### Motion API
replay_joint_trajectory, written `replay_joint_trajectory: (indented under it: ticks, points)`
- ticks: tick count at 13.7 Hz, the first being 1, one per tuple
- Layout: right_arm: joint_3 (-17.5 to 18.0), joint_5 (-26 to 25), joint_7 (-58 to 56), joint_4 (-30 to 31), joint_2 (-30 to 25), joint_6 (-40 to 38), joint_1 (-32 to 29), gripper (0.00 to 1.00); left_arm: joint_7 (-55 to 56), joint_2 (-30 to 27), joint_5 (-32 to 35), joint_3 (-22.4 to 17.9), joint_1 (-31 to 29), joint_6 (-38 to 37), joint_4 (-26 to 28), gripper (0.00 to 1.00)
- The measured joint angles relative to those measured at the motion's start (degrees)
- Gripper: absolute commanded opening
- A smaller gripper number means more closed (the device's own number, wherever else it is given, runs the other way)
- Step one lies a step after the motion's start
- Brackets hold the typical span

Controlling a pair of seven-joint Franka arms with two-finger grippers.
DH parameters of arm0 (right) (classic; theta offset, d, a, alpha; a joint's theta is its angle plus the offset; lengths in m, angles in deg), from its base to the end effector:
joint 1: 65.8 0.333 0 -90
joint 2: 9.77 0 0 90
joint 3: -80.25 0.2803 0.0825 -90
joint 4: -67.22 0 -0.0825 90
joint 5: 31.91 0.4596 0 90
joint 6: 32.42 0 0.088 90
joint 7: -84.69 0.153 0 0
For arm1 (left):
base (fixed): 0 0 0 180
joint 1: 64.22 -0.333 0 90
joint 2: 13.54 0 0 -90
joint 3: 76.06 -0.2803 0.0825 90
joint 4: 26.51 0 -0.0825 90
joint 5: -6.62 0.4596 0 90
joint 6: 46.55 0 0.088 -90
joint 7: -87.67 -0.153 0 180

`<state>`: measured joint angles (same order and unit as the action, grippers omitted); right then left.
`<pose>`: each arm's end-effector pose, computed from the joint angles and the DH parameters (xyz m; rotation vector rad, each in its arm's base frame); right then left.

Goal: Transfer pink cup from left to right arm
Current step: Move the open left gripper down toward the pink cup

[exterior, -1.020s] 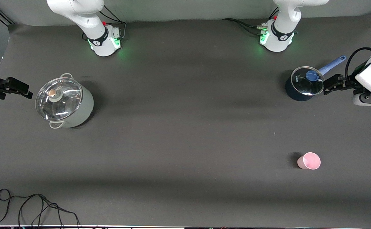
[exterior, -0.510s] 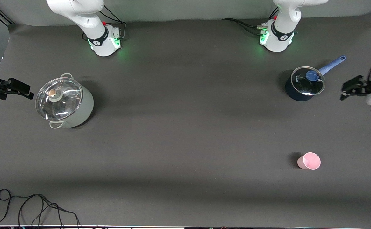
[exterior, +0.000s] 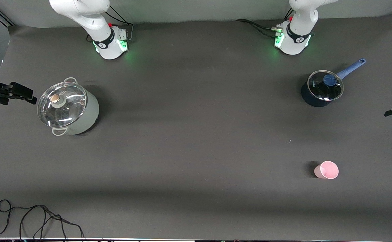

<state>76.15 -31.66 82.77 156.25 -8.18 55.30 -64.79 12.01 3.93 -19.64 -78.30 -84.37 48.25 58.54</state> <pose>0.6300 -0.0329 0.5312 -3.1358 0.0320 0.0790 0.6717 0.2050 0.4071 2.4829 -1.1395 0.3431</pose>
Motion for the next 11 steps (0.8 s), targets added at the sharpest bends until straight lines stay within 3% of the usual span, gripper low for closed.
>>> replay_joint_trajectory:
  ticks: [5, 11]
  points:
    - [0.00, 0.00, 0.00, -0.01, -0.02, -0.05, 0.00, 1.00, -25.63, 13.98, -18.28, 0.03, -8.98, 0.00, 0.03, 1.00]
    - [-0.16, 0.00, 0.00, -0.02, -0.06, -0.05, -0.03, 1.00, -50.06, 27.80, -33.03, 0.25, -11.61, 0.02, 0.03, 1.00]
